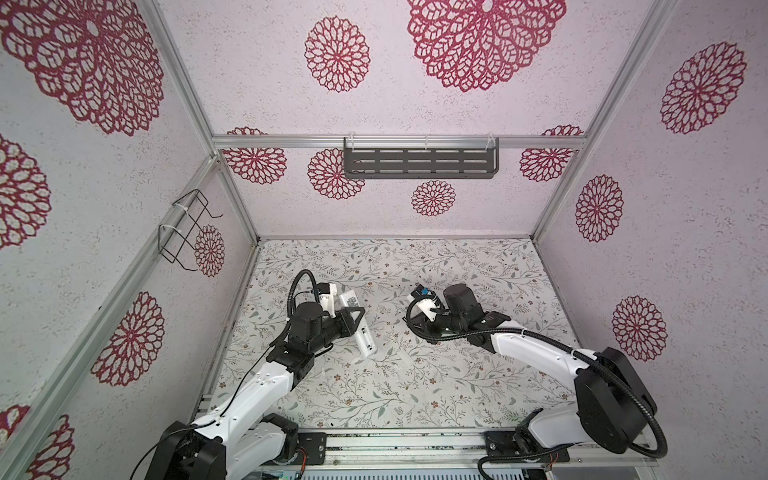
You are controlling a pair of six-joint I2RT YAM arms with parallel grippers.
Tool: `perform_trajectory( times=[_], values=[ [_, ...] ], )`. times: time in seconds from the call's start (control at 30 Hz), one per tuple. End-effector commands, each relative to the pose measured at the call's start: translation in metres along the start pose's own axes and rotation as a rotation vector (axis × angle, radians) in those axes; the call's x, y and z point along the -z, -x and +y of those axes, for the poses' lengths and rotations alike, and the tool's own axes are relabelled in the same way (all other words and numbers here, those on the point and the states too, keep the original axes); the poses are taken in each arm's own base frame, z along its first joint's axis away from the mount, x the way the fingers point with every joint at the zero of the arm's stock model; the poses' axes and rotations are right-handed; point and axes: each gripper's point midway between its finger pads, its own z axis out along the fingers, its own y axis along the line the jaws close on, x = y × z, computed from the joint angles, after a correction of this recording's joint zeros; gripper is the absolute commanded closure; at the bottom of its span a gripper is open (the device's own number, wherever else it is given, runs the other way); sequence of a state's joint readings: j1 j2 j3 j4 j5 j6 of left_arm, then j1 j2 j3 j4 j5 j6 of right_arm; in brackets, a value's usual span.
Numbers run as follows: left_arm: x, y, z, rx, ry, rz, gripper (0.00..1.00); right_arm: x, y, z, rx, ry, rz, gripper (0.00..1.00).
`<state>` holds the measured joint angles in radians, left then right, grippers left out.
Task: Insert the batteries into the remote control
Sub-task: 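Lift the battery and bring it to the remote's open compartment, then lower the battery end-first into the compartment with the right gripper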
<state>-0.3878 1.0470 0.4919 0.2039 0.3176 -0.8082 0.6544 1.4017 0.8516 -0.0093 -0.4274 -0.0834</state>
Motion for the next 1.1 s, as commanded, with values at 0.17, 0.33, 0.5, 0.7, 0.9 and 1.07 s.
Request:
perform_trajectory(
  times=[0.17,0.33,0.5,0.7,0.9,1.07],
  values=[
    [0.005,0.018,-0.013,0.014,-0.061,-0.072,0.99,0.021,0.045,0.027,-0.183,0.118,-0.11,1.0],
    [0.007,0.021,-0.017,0.028,-0.079,-0.09,0.99,0.019,0.054,0.036,-0.313,0.198,-0.118,1.0],
    [0.009,0.022,-0.017,0.037,-0.085,-0.108,0.99,0.016,0.056,0.047,-0.345,0.233,-0.103,1.0],
    [0.011,0.026,-0.02,0.054,-0.095,-0.121,0.99,0.015,0.055,0.055,-0.367,0.25,-0.085,1.0],
    [0.009,0.027,-0.021,0.075,-0.116,-0.132,0.99,0.011,0.052,0.062,-0.343,0.232,-0.04,1.0],
    [0.004,0.026,-0.018,0.116,-0.14,-0.144,0.99,0.006,0.05,0.07,-0.316,0.222,-0.002,1.0]
  ],
)
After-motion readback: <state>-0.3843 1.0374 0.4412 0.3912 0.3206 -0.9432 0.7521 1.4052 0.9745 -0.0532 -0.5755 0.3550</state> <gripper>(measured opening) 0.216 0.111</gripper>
